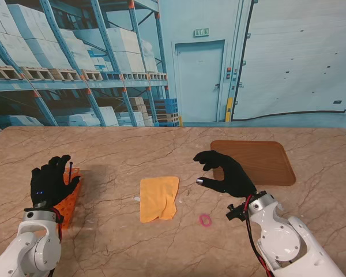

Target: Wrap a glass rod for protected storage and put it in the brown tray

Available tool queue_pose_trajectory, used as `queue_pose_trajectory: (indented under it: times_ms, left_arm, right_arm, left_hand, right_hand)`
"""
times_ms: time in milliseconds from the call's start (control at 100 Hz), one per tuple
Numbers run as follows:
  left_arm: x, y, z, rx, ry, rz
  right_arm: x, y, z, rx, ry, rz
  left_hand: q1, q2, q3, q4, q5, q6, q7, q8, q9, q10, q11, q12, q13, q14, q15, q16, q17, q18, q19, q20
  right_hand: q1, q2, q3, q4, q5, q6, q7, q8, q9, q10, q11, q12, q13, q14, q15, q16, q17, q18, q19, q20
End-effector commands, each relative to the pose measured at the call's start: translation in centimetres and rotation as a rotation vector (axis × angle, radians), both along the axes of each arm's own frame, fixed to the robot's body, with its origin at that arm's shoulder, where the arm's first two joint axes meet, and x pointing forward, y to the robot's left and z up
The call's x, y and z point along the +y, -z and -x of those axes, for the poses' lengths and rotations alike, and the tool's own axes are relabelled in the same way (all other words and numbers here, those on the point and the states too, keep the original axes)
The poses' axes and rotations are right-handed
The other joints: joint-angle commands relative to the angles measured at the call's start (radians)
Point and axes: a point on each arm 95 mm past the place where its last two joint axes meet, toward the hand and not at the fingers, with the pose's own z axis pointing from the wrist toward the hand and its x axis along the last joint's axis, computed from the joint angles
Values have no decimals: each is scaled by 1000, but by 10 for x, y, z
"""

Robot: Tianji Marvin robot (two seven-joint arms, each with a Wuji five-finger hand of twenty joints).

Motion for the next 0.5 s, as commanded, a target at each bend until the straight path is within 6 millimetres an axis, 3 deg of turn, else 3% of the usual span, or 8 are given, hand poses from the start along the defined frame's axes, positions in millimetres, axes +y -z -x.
queue_pose_trajectory:
  times_ms: [0, 490]
  left_arm:
    - [-2, 6, 0, 15, -13, 12]
    - [9, 18, -1, 3, -78, 11]
  right_arm:
    - [3, -2, 0, -2, -5, -2]
    - [6, -2, -1, 6, -12, 1]
  left_hand:
    - [38, 36, 5, 24, -15, 28, 33, -10, -10, 0, 28, 7, -17, 20, 14, -6, -12, 16, 32, 6]
    - [50, 40, 22, 27, 7, 16, 65, -8, 23, -6, 52, 18, -5, 18, 36, -4, -6, 14, 52, 16]
  right_hand:
    - [-36, 20, 19, 23, 8, -2, 7, -1, 12, 3, 11, 4, 13, -1, 10, 12, -4, -6, 24, 4]
    - [-35, 20, 20, 22, 8, 1, 6, -1, 12, 5, 10, 4, 13, 2, 11, 12, -4, -7, 23, 4]
